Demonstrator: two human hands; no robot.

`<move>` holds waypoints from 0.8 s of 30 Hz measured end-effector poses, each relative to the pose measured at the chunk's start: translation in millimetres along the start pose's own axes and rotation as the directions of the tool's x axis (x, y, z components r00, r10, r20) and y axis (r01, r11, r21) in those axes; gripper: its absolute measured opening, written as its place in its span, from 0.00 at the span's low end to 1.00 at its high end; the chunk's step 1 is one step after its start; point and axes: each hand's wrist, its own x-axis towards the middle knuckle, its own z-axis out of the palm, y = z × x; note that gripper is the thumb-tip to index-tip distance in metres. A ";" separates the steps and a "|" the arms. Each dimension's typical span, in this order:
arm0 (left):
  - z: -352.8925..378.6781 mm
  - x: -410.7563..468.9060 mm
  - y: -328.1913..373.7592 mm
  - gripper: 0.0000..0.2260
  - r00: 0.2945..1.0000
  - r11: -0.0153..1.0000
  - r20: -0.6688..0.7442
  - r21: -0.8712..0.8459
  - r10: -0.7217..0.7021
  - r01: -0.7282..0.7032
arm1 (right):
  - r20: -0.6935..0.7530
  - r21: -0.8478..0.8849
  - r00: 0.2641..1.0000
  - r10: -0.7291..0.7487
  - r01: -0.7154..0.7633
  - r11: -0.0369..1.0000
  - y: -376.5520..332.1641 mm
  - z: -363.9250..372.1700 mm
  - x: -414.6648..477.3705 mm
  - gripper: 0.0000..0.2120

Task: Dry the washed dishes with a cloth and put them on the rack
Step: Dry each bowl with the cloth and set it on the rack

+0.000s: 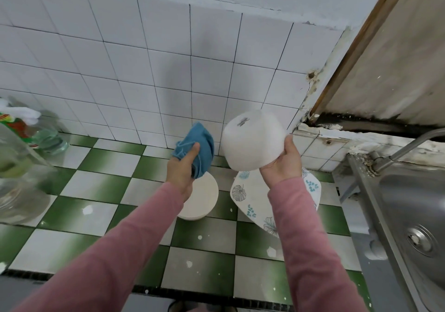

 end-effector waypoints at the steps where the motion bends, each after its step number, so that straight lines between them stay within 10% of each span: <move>1: 5.1 -3.9 3.3 0.23 0.996 0.995 -0.030 0.065 0.083 -0.081 | -0.003 -0.067 1.000 -0.027 0.027 0.997 0.7 1.6 -2.5 0.21; 6: 35.0 -35.7 9.3 0.10 0.874 0.818 0.323 0.339 0.362 -0.464 | 0.016 -0.551 0.988 -0.154 0.137 0.823 30.7 18.2 -20.4 0.19; 10: 38.7 -44.6 0.0 0.28 0.681 0.648 0.679 0.393 0.274 -0.652 | 0.094 -0.590 0.975 -0.199 0.216 0.778 43.2 28.3 -23.1 0.16; 16: 63.0 -54.2 26.1 0.27 0.850 0.863 0.468 0.295 0.243 -0.410 | 0.174 -0.650 0.965 -0.199 0.264 0.712 34.6 30.9 -39.0 0.14; 19: 66.1 -40.9 34.1 0.16 0.845 0.769 0.379 0.381 0.378 -0.514 | 0.199 -0.662 0.963 -0.182 0.269 0.700 36.2 27.9 -49.1 0.15; 24: 56.9 -31.0 23.4 0.25 0.690 0.497 0.590 0.487 0.419 -0.718 | 0.177 -0.620 0.967 -0.181 0.253 0.743 26.1 32.4 -53.2 0.11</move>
